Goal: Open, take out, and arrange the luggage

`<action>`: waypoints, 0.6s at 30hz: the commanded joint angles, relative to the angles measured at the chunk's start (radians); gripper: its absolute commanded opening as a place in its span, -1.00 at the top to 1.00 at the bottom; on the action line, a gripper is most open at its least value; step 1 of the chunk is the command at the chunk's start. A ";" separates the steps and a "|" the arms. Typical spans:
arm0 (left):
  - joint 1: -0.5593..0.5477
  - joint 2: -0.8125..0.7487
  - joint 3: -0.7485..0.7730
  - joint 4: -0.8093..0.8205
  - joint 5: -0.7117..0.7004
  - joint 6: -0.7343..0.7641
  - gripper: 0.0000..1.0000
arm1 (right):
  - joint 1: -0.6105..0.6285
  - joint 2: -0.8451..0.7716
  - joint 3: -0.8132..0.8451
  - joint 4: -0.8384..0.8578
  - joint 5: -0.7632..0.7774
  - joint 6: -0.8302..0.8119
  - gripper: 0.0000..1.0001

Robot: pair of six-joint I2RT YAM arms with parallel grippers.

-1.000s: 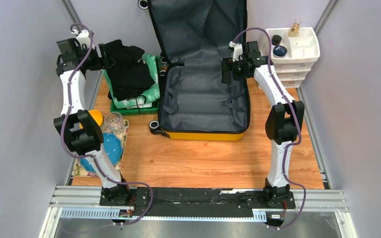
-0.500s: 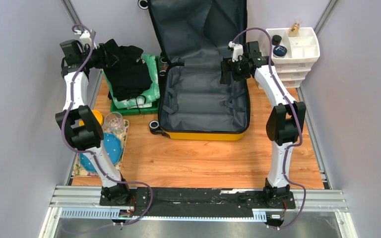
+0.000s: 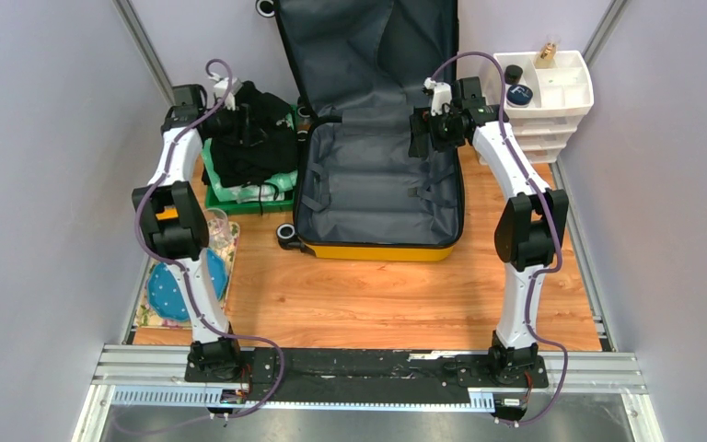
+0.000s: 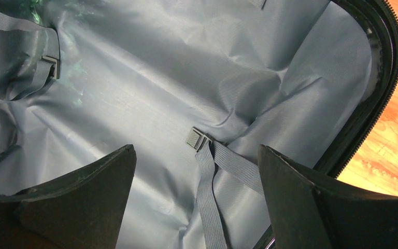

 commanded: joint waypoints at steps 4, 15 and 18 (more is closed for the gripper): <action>-0.060 0.030 0.038 -0.373 0.112 0.205 -0.55 | 0.000 -0.049 0.024 0.006 -0.018 -0.010 -0.82; 0.084 -0.062 0.073 -0.167 -0.134 0.052 -0.46 | -0.001 -0.044 0.035 0.015 -0.031 0.003 -0.82; 0.087 -0.105 0.073 -0.139 -0.147 0.108 -0.46 | 0.000 -0.049 0.023 0.020 -0.032 0.003 -0.82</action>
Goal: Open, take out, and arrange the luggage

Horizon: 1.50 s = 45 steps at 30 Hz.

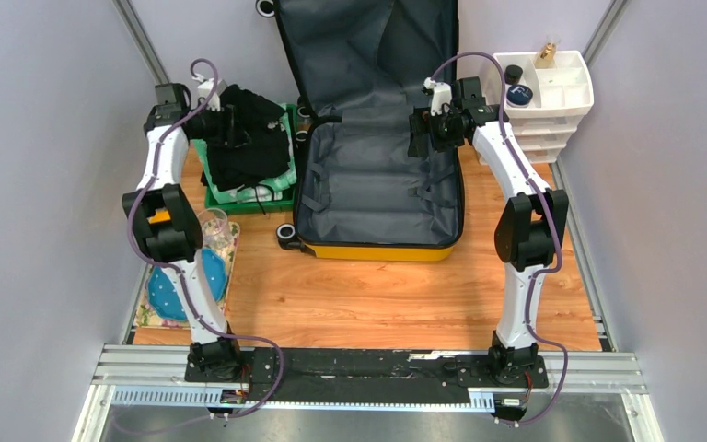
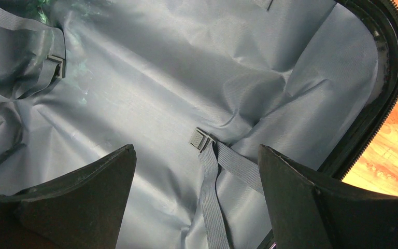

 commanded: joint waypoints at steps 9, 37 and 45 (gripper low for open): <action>0.047 -0.101 0.062 0.017 -0.039 0.023 -0.58 | 0.000 -0.050 0.031 0.024 -0.034 -0.001 -0.82; -0.396 -0.193 0.041 0.022 -0.130 -0.048 -0.79 | -0.055 -0.371 -0.350 0.450 -0.106 0.122 -0.99; -0.502 -0.159 -0.138 -0.018 -0.278 -0.187 -0.79 | -0.043 -0.495 -0.627 0.456 -0.072 0.131 -0.99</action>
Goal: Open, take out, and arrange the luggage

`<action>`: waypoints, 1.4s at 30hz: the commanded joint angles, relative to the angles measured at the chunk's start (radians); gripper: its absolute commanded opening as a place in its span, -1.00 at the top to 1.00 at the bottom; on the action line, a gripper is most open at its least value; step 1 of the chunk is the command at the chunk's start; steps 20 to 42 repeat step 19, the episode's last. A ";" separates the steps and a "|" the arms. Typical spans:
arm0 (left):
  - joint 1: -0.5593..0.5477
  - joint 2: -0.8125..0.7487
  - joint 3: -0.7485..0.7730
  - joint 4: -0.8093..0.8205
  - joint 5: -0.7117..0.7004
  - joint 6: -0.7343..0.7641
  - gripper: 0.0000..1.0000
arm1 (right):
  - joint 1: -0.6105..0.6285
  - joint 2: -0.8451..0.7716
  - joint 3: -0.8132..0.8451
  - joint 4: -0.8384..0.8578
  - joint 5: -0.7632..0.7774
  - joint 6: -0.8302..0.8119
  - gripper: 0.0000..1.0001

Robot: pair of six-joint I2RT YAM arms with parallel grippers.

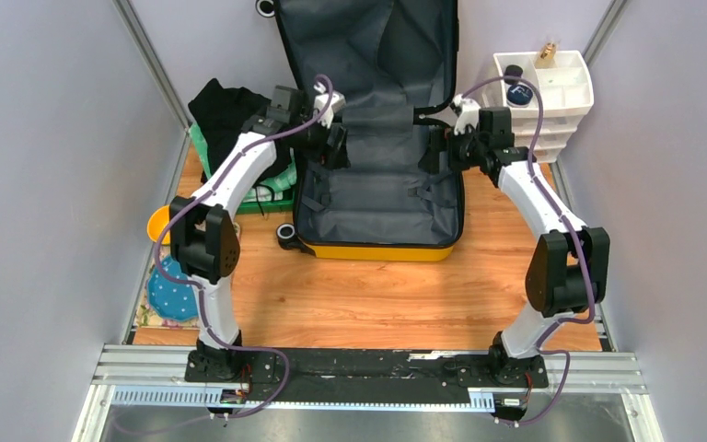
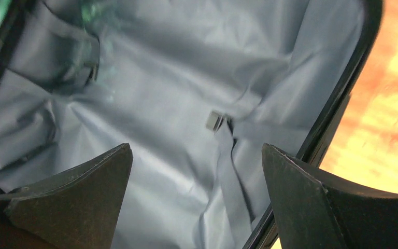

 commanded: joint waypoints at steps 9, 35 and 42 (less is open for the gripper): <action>0.018 0.033 -0.135 0.026 -0.310 -0.148 -0.80 | 0.041 -0.127 -0.162 0.037 0.072 -0.080 -0.99; 0.017 0.133 0.026 0.087 -0.310 -0.082 -0.81 | 0.046 0.011 0.092 -0.026 0.134 -0.047 -0.99; 0.017 0.133 0.026 0.087 -0.310 -0.082 -0.81 | 0.046 0.011 0.092 -0.026 0.134 -0.047 -0.99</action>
